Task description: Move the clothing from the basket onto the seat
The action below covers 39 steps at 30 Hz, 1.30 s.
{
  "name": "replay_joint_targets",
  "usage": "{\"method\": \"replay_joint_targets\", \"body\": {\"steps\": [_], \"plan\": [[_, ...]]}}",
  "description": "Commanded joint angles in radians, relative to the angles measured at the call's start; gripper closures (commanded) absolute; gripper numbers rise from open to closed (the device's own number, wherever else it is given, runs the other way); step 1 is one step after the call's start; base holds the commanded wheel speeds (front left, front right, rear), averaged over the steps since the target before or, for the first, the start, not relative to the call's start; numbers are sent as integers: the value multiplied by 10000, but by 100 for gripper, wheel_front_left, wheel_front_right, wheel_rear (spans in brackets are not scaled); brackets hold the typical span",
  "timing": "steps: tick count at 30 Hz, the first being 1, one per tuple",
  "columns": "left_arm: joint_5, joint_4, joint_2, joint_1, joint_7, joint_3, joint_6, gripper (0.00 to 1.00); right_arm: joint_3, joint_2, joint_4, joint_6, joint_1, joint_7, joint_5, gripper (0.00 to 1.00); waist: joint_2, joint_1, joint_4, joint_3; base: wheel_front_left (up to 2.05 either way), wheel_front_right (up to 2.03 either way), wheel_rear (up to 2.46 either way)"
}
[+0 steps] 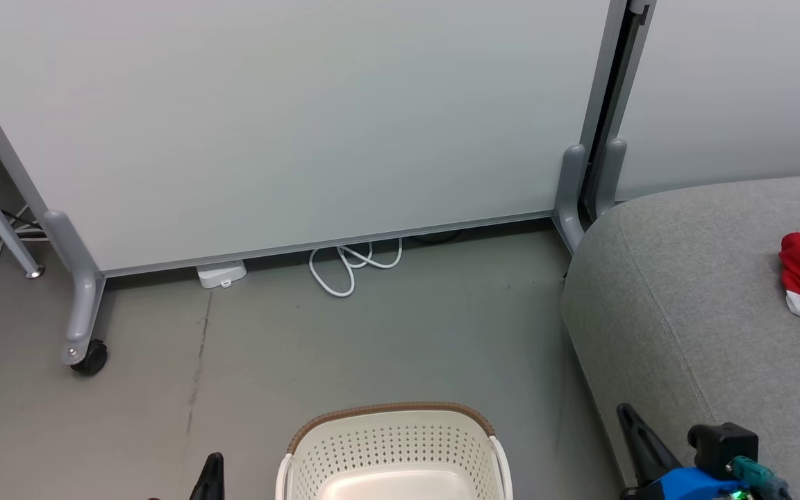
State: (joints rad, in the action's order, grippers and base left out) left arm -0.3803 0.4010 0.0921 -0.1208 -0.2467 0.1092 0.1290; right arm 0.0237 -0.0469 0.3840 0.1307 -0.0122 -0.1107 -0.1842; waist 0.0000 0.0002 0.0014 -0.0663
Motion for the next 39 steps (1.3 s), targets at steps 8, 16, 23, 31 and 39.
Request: {"method": "replay_joint_targets", "body": {"steps": [8, 16, 23, 31, 39], "plan": [[-1598, -332, -8, 458, 444, -321, 3, 100, -198, -16, -314, 0, -246, 301, -1866, 100, 0, 0, -1, 49, 0, 0, 0], [-2810, -482, -54, 684, 803, -543, 5, 100, -324, -19, -456, 0, -336, 514, -3272, 100, 0, 0, -2, 94, 0, 0, 0], [-3788, -597, -92, 866, 1090, -716, 6, 100, -434, -22, -559, 0, -417, 691, -4404, 100, 0, -1, -3, 133, 0, 0, 0], [-4813, -723, -128, 1056, 1400, -908, 8, 100, -549, -25, -668, 1, -493, 879, -5591, 100, 0, -1, -4, 178, 0, 0, 0], [-5754, -835, -162, 1227, 1674, -1078, 10, 100, -654, -28, -770, 1, -573, 1050, -6683, 100, 0, -1, -4, 223, 0, 0, 0]]}}
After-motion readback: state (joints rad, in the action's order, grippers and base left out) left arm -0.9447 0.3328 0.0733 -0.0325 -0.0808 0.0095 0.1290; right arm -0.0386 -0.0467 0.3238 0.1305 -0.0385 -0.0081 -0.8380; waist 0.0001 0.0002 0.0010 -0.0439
